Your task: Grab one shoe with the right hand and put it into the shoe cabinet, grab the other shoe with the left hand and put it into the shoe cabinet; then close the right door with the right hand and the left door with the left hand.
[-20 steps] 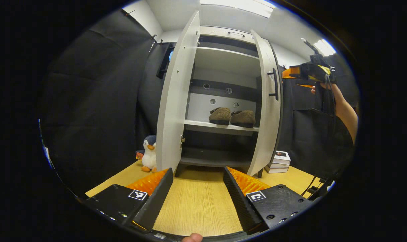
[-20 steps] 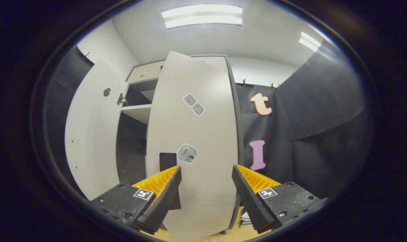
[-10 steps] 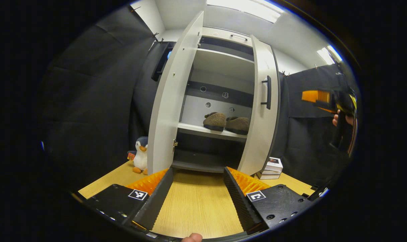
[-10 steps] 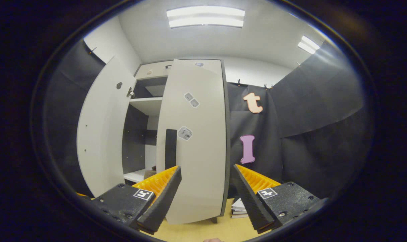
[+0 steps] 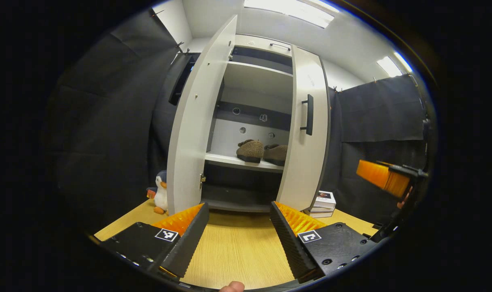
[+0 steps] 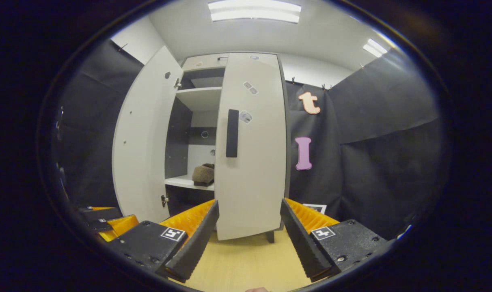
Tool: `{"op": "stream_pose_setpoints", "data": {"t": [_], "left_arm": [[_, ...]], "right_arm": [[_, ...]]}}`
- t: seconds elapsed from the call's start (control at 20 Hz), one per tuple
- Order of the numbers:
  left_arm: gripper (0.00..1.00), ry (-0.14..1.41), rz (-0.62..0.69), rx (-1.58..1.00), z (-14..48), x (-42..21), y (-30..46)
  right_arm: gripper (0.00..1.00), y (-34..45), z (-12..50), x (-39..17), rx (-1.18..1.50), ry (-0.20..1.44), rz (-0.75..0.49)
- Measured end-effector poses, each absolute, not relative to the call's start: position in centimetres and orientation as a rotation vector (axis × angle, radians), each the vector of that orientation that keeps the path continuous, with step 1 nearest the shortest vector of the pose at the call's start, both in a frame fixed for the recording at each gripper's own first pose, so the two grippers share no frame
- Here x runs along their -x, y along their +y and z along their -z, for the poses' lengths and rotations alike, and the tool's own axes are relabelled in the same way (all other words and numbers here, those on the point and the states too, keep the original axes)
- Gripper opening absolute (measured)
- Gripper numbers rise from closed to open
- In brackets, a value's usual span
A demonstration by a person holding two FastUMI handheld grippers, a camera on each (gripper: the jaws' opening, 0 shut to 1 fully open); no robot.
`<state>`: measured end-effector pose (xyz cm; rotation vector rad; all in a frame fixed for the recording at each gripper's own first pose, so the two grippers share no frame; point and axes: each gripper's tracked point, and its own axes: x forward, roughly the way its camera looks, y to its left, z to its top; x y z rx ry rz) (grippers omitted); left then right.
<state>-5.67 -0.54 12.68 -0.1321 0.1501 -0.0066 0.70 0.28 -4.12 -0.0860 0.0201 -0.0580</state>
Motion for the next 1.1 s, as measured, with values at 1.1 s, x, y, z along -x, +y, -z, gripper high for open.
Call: {"op": "stream_pose_setpoints", "data": {"t": [1.1], "left_arm": [[0.92,-0.208,-0.366,0.057,-30.3,-2.6,21.4]], "right_arm": [[0.98,0.2,7.9,-0.7,0.130,0.029,0.068]]}}
